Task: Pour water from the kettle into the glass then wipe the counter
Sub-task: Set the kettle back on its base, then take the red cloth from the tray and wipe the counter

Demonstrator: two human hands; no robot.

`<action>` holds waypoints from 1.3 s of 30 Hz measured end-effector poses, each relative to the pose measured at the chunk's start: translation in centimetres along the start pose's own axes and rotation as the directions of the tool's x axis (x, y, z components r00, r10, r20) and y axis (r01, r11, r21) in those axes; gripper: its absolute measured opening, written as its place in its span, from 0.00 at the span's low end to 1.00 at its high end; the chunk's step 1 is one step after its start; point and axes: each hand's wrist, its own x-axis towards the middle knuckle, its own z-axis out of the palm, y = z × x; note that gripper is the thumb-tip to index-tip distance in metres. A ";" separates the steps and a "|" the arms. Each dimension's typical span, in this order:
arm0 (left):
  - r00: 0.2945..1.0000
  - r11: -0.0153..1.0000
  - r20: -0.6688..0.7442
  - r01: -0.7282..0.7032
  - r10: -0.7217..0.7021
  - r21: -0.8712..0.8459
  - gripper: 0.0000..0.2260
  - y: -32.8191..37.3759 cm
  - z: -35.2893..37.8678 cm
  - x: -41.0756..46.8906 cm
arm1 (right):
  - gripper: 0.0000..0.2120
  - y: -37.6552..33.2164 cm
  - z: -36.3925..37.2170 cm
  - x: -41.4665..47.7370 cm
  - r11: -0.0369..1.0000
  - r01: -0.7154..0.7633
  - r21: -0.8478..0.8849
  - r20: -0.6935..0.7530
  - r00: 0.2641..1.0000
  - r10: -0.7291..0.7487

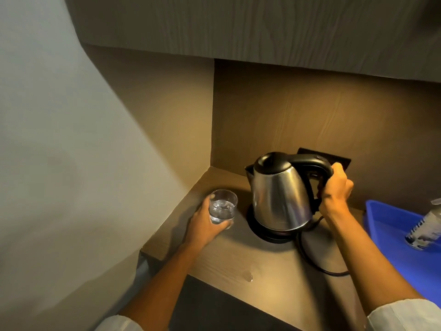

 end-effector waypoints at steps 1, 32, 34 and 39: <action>1.000 1.000 0.001 0.000 0.000 0.001 0.47 0.0 0.0 0.0 | 0.12 1.0 -0.3 0.2 0.998 -0.035 0.045 0.001 0.999 0.035; 0.831 0.866 -0.254 -0.452 0.496 0.214 0.10 12.9 8.5 -12.4 | 0.05 4.1 -14.7 -0.7 0.884 0.300 -0.360 0.414 0.900 -0.137; 0.836 0.841 -0.143 -0.495 0.529 0.220 0.10 15.2 11.3 -13.7 | 0.05 4.6 -20.0 -0.5 0.727 0.401 -0.558 0.469 0.875 -0.122; 0.769 0.741 0.141 -0.638 0.623 0.209 0.10 20.4 17.6 -16.8 | 0.19 6.0 -32.4 1.1 0.069 0.308 -0.949 0.313 0.946 0.087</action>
